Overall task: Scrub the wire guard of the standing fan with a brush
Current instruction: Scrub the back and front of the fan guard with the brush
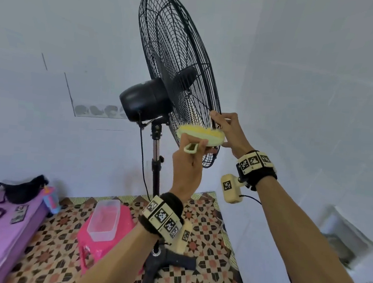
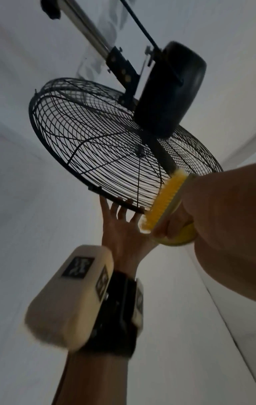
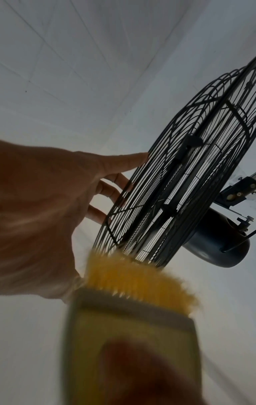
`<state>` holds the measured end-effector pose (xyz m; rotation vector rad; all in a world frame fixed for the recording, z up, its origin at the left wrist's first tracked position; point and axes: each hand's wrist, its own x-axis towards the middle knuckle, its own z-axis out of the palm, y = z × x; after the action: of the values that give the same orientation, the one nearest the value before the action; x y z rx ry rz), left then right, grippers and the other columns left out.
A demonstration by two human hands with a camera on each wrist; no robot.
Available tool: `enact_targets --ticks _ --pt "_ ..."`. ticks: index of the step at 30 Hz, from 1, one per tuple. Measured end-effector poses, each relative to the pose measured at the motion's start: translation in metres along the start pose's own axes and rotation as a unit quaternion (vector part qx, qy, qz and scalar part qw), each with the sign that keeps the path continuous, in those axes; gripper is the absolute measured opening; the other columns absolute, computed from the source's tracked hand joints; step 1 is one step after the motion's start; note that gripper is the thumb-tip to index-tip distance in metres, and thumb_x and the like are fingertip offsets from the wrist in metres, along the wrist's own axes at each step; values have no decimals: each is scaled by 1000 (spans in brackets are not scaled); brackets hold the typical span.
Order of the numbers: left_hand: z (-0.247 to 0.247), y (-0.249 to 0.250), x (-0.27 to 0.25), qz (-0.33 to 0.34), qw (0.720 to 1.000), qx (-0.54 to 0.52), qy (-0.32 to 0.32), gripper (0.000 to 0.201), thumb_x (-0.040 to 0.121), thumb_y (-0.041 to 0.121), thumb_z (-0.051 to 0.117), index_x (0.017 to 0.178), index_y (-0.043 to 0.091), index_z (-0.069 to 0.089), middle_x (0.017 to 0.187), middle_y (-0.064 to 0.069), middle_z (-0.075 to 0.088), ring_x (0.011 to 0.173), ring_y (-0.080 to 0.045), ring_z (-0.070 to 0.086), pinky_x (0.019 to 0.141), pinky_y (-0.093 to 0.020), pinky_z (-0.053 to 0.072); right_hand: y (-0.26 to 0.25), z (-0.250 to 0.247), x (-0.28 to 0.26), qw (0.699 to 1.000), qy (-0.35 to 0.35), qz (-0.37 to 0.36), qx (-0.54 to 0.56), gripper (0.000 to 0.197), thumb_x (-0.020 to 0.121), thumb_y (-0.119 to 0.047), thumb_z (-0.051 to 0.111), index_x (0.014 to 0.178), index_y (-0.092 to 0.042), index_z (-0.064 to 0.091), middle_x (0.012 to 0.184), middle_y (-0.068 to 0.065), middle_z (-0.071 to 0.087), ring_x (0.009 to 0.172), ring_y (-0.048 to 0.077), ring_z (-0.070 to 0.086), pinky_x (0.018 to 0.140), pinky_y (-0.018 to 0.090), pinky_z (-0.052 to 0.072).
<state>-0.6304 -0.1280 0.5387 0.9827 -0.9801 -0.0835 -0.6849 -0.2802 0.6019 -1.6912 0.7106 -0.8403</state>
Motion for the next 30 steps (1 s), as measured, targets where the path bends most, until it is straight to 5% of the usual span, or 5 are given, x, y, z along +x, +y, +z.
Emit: enact_targets --ticks 6,11,16,24,30 --pt "-22 -4 14 26 995 8 98 3 109 16 51 107 15 52 123 -14 69 93 -24 78 75 -33 64 0 -1 -2 1000 -9 10 8 63 84 -69 67 124 -25 46 126 -9 55 114 9 54 86 45 48" --pt "-3 12 4 46 999 -5 8 4 109 12 51 112 10 53 115 19 69 100 -22 75 80 -47 64 1 3 -2 1000 7 0 8 60 84 -68 68 121 -25 48 122 -5 62 112 11 60 82 41 49" --pt "-38 -16 19 -5 992 90 94 13 110 21 50 102 32 49 115 -3 71 93 -12 77 65 -21 60 1 0 -7 1000 9 2 14 62 81 -71 68 119 -26 48 126 -7 59 107 8 59 80 39 48" --pt "-28 -1 21 20 999 -41 -21 6 108 14 50 112 9 51 115 8 70 101 -29 75 82 -40 64 4 8 -5 999 39 -9 -20 70 71 -85 66 115 -33 51 124 -11 59 117 10 58 98 50 50" --pt "-39 -10 54 -5 997 -77 -4 12 110 16 48 106 5 47 110 -24 72 95 -35 77 78 -35 64 -4 7 -2 999 32 10 -17 70 79 -78 64 125 -26 54 130 -9 60 118 10 57 96 52 47"
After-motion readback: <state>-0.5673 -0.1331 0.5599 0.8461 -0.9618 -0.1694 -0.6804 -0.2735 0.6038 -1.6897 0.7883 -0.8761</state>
